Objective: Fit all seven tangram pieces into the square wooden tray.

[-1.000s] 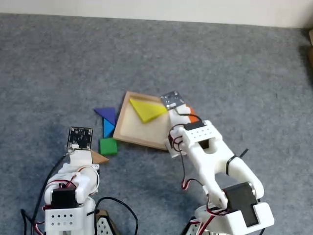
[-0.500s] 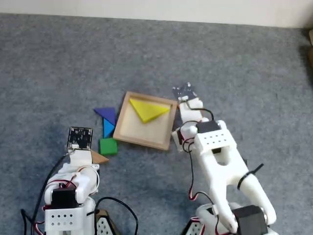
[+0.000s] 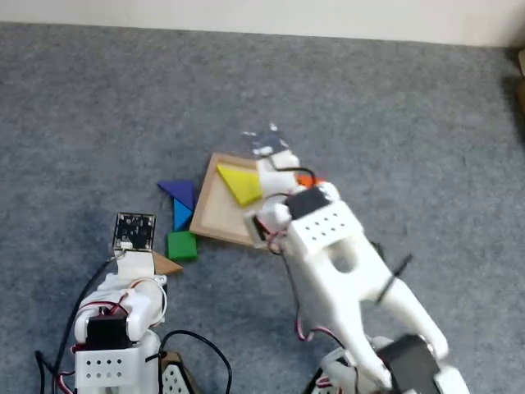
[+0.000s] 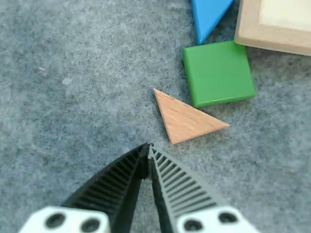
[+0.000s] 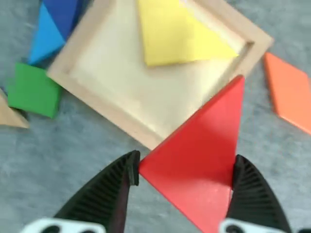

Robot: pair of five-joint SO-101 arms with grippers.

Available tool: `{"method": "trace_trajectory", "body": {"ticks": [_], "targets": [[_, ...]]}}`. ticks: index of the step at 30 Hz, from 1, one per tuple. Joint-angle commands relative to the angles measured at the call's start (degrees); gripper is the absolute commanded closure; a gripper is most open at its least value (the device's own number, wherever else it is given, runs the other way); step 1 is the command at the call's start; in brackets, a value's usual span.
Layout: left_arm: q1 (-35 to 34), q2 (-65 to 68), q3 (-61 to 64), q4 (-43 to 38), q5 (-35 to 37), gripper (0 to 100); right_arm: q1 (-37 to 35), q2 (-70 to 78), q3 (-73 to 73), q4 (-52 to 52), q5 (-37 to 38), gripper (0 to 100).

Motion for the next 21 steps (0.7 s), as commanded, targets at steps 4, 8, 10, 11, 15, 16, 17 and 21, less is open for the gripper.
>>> {"method": "trace_trajectory", "body": {"ticks": [4, 8, 10, 11, 15, 16, 17, 21], "targets": [[1.2, -2.6, 1.2, 0.4, -0.2, 99, -1.7, 15.1, -18.0, 3.8, -10.3, 77.8], [1.2, -2.6, 1.2, 0.4, -0.2, 99, -1.7, 22.3, -25.1, 6.5, -18.0, 77.7], [1.2, -2.6, 1.2, 0.4, -0.2, 99, -1.7, 25.1, -28.2, 7.6, -21.0, 77.6], [1.2, -2.6, 1.2, 0.4, -0.2, 99, -1.7, 26.2, -29.5, 8.1, -22.1, 77.6], [1.2, -2.6, 1.2, 0.4, -0.2, 99, -1.7, 30.0, -34.1, 9.8, -26.1, 77.3], [1.2, -2.6, 1.2, 0.4, -0.2, 99, -1.6, 30.8, -35.0, 10.2, -26.8, 76.5], [1.2, -2.6, 1.2, 0.4, -0.2, 99, -1.5, 31.7, -36.0, 10.4, -27.1, 74.5], [1.2, -2.6, 1.2, 0.4, -0.2, 99, -1.5, 34.9, -39.3, 12.4, -27.0, 63.3]]}}
